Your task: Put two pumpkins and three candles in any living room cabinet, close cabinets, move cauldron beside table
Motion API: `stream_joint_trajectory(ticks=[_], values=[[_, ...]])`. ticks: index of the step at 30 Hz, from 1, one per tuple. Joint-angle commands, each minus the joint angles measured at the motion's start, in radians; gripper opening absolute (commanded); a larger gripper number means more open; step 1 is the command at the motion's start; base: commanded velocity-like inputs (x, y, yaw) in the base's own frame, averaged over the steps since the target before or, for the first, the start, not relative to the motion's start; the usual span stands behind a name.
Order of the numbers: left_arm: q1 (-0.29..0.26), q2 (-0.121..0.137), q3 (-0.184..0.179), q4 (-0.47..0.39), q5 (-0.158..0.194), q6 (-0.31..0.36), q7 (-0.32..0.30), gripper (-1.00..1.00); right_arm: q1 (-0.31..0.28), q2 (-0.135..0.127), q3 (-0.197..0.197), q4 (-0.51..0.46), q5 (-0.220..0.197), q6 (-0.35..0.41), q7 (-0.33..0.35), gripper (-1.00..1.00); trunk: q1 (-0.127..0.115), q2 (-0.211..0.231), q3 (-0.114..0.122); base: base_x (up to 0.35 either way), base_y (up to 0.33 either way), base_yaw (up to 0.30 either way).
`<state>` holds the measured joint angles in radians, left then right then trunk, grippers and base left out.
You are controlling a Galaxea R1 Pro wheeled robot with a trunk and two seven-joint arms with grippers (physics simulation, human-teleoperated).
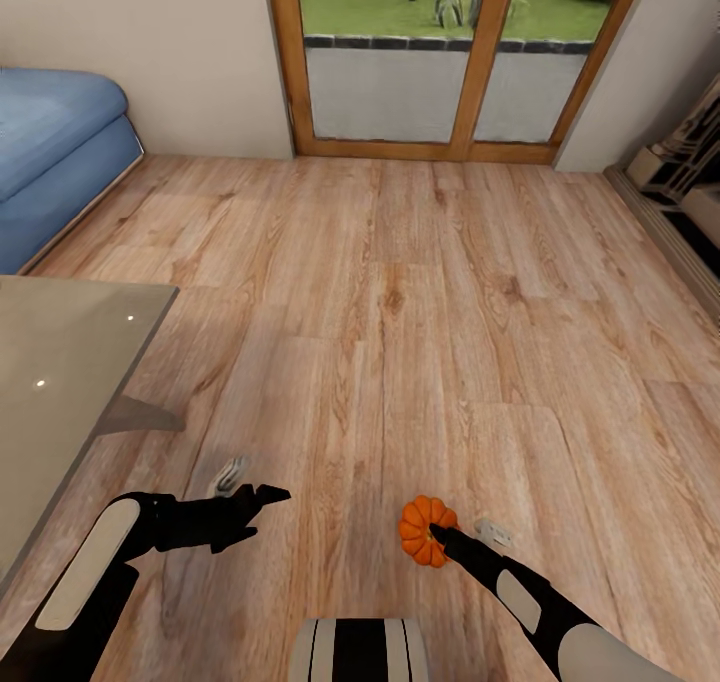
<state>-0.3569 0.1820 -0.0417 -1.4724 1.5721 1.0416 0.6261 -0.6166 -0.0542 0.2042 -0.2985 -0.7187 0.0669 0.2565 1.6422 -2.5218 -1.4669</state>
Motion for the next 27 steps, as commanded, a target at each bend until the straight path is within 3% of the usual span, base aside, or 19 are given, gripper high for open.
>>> stream_joint_trajectory(ticks=[1, 19, 27], values=[[0.0, 0.001, -0.002, -0.001, 0.009, 0.0, 0.011, 1.0, 0.0, 0.0, 0.009, 0.027, -0.002, 0.004, 0.001, -1.0, 0.0, 0.0, 0.003, 0.0, 0.0, 0.0], [0.0, -0.002, -0.006, -0.001, 0.005, 0.0, 0.012, 1.0, 0.0, -0.001, -0.001, 0.025, -0.004, 0.001, 0.001, -1.0, -0.008, 0.004, 0.073, 0.0, 0.0, 0.0], [0.0, -0.002, -0.007, -0.001, 0.003, 0.0, 0.012, 1.0, 0.005, -0.003, -0.005, 0.015, -0.01, -0.075, 0.003, -1.0, -0.012, 0.006, 0.104, 0.0, 0.0, 0.0]])
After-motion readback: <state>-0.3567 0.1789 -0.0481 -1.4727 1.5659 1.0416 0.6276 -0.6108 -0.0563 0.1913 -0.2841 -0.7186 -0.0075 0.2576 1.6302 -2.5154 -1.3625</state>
